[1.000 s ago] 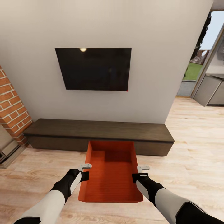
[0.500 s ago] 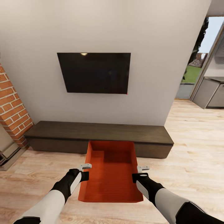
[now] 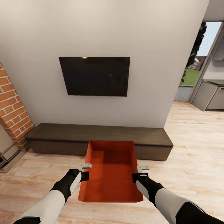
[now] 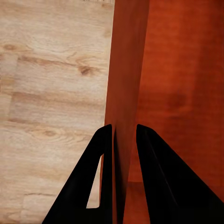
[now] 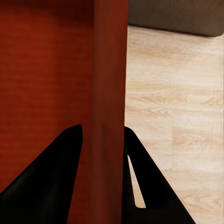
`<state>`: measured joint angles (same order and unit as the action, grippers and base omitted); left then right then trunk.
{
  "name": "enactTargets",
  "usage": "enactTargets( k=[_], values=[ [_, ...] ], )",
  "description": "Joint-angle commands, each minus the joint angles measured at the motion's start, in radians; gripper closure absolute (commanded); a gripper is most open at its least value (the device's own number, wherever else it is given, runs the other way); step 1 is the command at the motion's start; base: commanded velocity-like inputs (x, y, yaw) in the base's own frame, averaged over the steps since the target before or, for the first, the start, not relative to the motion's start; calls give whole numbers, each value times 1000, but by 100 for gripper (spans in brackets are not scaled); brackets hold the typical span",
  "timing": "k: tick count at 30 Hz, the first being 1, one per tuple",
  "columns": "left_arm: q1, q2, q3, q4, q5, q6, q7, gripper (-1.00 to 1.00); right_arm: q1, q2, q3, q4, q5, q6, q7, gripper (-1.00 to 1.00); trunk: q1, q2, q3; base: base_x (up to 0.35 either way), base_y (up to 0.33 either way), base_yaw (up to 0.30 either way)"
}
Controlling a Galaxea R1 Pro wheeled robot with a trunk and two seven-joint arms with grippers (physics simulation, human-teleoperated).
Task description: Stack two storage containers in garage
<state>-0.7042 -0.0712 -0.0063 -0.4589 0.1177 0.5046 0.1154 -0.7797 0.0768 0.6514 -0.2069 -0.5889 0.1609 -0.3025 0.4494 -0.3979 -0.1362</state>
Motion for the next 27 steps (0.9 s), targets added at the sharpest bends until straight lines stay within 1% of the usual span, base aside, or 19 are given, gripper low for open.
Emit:
enactTargets(
  k=[1, 27],
  values=[
    [0, 0, 11, 0, -23, 8, 12, 100, -1, 0, -13, -36, 20, 0, -7, 100, 1, -2, -1, 0, 0, 0],
    [0, -1, 11, -14, -22, 8, 12, 100, -1, 0, -12, -36, 20, 0, -7, 100, 1, -2, 41, 0, 0, 0]
  ],
)
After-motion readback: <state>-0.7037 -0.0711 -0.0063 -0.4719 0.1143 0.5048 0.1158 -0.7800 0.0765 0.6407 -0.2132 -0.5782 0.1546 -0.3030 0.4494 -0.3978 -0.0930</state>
